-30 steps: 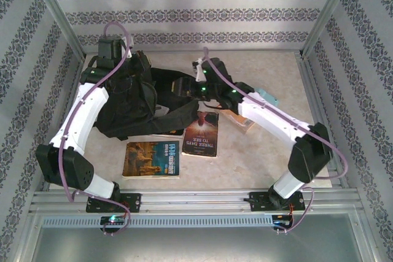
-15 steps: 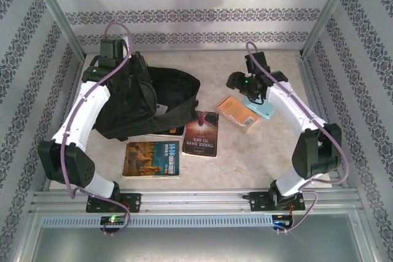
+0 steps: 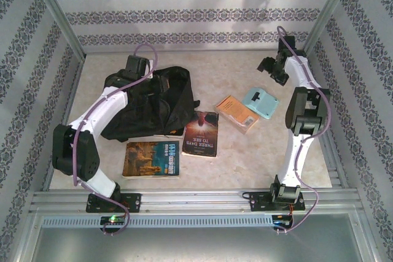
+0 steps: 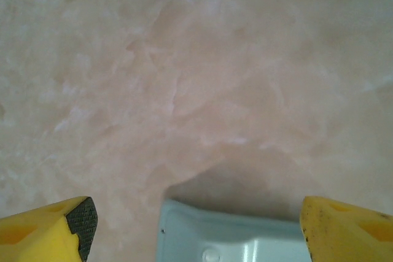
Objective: Pack the student bag
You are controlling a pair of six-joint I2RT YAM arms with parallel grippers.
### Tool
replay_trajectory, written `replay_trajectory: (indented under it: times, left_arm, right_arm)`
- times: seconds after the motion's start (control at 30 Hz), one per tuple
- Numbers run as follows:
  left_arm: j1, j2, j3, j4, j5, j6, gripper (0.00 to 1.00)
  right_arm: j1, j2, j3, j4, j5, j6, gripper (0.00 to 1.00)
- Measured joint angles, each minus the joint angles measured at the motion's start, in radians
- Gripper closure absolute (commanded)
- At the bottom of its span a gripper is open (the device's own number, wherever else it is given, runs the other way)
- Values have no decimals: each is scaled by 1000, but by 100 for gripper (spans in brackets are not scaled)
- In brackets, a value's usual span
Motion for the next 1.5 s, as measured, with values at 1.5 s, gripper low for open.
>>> replay_trajectory:
  times: [1.5]
  left_arm:
    - [-335,154,-48,91,39,-132,39]
  right_arm:
    - [119,-582,-939,351,-264,193,17]
